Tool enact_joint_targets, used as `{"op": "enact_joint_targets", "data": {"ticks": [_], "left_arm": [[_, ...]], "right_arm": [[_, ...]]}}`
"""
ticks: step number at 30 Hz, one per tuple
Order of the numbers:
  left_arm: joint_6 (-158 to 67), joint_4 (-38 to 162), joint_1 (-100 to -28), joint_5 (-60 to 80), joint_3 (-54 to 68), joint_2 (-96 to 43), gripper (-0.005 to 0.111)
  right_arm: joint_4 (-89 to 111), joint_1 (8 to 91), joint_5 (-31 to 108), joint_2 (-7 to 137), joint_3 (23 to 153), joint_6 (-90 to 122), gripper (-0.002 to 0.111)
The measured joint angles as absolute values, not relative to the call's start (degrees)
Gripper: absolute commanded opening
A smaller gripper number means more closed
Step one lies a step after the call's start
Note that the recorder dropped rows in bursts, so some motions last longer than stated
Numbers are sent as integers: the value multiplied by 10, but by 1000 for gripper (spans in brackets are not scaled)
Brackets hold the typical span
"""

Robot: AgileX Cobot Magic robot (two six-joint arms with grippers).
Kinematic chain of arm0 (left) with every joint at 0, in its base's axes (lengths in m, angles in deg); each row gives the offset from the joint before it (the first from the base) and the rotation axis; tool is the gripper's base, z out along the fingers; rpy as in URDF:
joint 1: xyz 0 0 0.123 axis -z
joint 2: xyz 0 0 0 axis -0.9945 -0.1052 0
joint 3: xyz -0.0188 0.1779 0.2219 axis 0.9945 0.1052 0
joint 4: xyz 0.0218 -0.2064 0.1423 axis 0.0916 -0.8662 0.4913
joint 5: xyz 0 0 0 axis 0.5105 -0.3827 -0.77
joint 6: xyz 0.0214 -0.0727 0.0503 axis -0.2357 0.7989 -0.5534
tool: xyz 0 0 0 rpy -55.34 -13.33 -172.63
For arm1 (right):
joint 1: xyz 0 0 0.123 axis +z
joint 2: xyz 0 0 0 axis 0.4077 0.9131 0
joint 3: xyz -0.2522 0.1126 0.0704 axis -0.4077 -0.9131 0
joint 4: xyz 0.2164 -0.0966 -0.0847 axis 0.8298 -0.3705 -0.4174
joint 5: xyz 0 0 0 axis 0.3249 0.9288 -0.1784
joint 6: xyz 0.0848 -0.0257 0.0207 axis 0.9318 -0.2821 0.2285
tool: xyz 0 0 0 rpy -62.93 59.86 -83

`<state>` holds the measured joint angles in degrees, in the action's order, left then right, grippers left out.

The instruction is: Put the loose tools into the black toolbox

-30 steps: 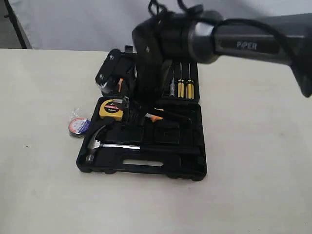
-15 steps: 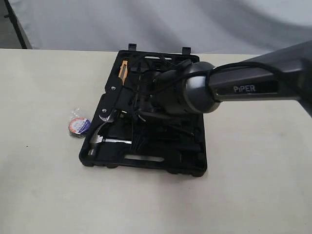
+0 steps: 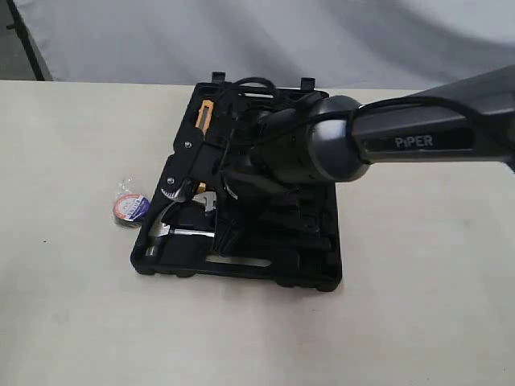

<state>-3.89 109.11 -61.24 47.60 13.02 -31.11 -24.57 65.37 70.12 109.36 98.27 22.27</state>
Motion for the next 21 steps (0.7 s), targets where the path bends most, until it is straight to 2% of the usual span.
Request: {"op": "enact_joint_targets", "data": {"ticks": [3,6,10,14,21], "left_arm": [[-39,1091,-612,476,130,-311,1],[-39,1091,-612,476,130,-311,1],[-39,1091,-612,476,130,-311,1],[-39,1091,-612,476,130,-311,1],[-39,1091,-612,476,130,-311,1]], "right_arm": [[-219,652,706,1064,996,218,47],[-166,636,711,1037,1031,199,-1],[-28,582,750,1031,1081,128,-1],[139,541,854,1064,1094,8,-1],[244,529,898,1126,1094,-57,-1]]}}
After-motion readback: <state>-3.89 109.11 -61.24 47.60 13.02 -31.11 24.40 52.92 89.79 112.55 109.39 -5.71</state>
